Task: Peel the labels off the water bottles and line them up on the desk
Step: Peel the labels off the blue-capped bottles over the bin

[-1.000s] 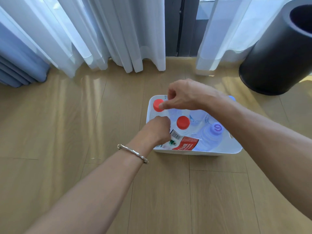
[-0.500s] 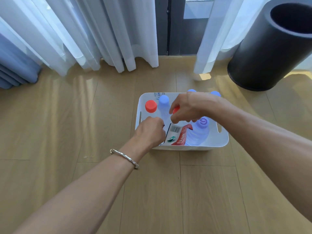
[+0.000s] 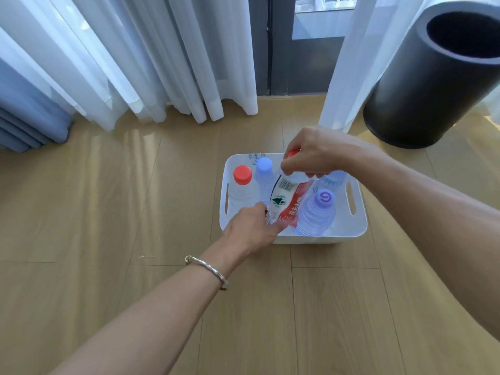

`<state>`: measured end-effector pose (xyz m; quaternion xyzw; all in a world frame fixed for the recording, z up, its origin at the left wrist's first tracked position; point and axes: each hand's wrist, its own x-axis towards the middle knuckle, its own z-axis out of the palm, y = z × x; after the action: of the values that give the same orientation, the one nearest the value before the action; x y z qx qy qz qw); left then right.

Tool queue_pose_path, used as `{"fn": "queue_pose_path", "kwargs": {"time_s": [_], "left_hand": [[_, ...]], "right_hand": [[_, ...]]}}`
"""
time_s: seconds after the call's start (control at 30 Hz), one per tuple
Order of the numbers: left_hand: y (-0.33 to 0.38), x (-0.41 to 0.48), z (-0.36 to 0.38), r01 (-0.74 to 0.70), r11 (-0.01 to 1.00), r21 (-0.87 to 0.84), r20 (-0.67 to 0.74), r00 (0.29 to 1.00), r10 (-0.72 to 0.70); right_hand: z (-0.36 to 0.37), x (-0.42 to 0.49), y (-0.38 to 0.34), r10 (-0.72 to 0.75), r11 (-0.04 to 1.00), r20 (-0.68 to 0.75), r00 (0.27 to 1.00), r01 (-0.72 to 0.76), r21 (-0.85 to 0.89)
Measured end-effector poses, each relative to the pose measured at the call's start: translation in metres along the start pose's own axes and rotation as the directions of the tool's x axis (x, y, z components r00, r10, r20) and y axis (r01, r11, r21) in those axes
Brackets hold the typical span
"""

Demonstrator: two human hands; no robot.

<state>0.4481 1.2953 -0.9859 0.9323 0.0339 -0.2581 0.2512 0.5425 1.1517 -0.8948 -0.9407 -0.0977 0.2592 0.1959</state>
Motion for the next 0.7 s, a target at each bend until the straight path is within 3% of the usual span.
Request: {"fn": "queue_pose_path", "kwargs": {"time_s": [0.13, 0.23, 0.3, 0.4, 0.5, 0.6, 0.7], "left_hand": [[0.003, 0.008, 0.006, 0.066, 0.998, 0.021, -0.12, 0.991, -0.063], [0.001, 0.007, 0.008, -0.051, 0.986, 0.157, -0.152, 0.985, 0.076], [-0.003, 0.002, 0.007, -0.192, 0.937, 0.293, -0.106, 0.967, 0.231], [-0.012, -0.002, 0.003, -0.423, 0.774, 0.47, 0.056, 0.89, 0.453], [-0.015, -0.006, -0.001, -0.564, 0.663, 0.492, 0.227, 0.818, 0.528], [-0.014, -0.007, 0.003, -0.566, 0.624, 0.539, 0.252, 0.815, 0.522], [-0.011, 0.001, 0.007, -0.458, 0.709, 0.536, 0.174, 0.882, 0.438]], "right_hand": [[0.006, -0.001, -0.002, 0.015, 0.999, 0.033, 0.999, -0.016, 0.049], [0.013, 0.003, -0.004, 0.03, 0.997, 0.039, 0.999, -0.032, 0.07], [0.016, 0.007, -0.003, 0.048, 0.995, 0.007, 0.999, -0.048, 0.089], [0.018, 0.012, 0.0, 0.08, 0.99, -0.032, 0.996, -0.075, 0.118], [0.02, 0.016, 0.001, 0.103, 0.985, -0.05, 0.993, -0.095, 0.142], [0.019, 0.019, 0.001, 0.104, 0.985, -0.066, 0.992, -0.094, 0.142], [0.022, 0.019, -0.002, 0.088, 0.991, -0.032, 0.996, -0.084, 0.1]]}}
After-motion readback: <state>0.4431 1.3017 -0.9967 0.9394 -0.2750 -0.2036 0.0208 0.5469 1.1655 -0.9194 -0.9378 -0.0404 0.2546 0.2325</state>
